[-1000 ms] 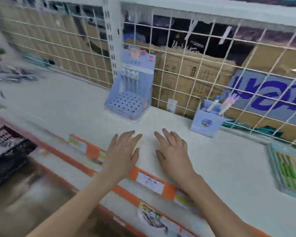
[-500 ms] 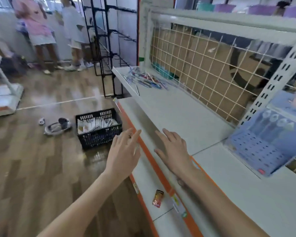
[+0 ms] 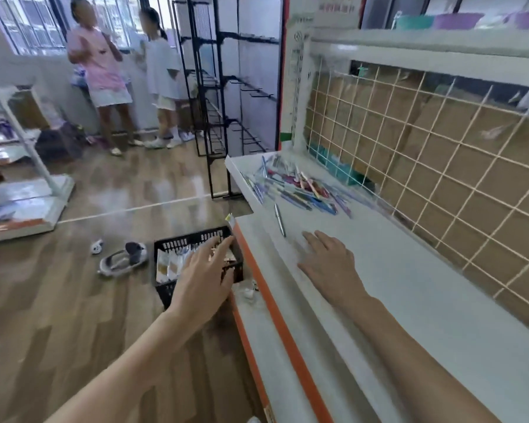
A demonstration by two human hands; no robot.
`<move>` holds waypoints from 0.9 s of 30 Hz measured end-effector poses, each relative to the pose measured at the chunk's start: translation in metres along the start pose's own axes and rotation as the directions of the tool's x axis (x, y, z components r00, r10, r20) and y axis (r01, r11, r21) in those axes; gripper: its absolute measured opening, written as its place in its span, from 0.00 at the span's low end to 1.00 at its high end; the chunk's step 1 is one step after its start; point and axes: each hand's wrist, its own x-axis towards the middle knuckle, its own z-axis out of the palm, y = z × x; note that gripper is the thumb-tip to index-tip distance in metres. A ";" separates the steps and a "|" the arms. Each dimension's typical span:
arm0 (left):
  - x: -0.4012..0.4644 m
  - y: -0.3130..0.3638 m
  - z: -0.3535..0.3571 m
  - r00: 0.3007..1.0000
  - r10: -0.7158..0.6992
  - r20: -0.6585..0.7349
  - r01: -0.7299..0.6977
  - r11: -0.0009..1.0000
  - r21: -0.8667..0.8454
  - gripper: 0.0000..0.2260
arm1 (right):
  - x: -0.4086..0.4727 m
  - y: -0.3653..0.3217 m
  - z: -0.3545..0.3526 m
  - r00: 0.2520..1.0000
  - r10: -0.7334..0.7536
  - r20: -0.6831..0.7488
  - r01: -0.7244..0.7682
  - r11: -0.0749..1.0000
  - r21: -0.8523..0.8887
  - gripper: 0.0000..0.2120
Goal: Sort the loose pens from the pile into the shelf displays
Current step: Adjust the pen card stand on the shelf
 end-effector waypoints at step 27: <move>0.339 -0.109 0.133 0.902 0.409 0.139 -0.396 0.911 -0.112 0.13 | 0.244 0.040 0.038 0.947 0.309 -0.082 -0.311 0.950 -0.006 0.21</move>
